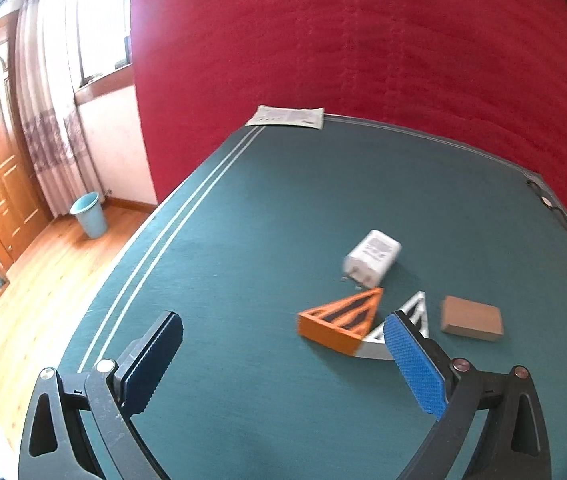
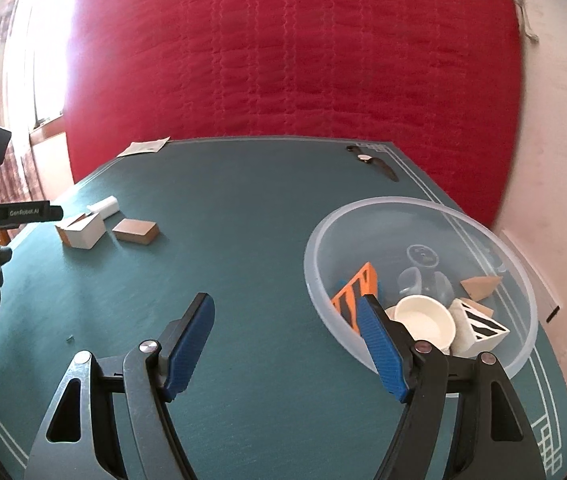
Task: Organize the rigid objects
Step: 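Grasp the second orange striped triangle with the left gripper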
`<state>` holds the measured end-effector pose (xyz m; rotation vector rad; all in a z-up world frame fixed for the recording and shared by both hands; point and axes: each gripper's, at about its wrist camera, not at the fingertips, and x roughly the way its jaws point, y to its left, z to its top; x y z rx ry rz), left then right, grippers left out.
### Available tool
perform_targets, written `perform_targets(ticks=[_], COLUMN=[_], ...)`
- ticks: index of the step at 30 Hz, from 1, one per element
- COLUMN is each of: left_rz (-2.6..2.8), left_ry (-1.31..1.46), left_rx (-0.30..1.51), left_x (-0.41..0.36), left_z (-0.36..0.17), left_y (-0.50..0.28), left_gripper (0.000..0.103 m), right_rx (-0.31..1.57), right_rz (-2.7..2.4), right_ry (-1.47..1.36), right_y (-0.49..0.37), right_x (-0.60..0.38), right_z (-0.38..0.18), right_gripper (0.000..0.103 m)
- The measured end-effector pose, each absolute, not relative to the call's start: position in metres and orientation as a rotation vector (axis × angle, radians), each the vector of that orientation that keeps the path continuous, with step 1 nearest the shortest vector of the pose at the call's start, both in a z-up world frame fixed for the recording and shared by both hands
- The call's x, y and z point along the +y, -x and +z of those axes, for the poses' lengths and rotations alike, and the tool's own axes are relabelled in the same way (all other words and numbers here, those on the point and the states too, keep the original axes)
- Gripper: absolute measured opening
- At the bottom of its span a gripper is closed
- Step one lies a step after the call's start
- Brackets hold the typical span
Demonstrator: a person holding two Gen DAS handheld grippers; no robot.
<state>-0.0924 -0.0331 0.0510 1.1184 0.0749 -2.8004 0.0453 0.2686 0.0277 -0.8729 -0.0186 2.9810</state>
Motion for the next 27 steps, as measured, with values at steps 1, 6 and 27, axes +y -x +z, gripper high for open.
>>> perform_targets(ticks=[1, 6, 27], left_rz=[-2.796, -2.805, -2.908], left_ry=[-1.124, -1.140, -1.161], left_rx=[0.084, -0.026, -0.176], left_x=[-0.037, -0.039, -0.021], left_z=[0.050, 0.044, 0.029], left_y=[0.093, 0.101, 0.105], left_gripper=[0.102, 0.102, 0.103], right_rx=[-0.020, -0.023, -0.013], right_rz=[2.984, 2.995, 2.990], right_ry=[0.878, 0.905, 0.969], right_y=[-0.045, -0.044, -0.038], right_x=[0.268, 0.263, 0.251], right_z=[0.027, 0.025, 0.020], right_gripper=[0.075, 0.075, 0.075])
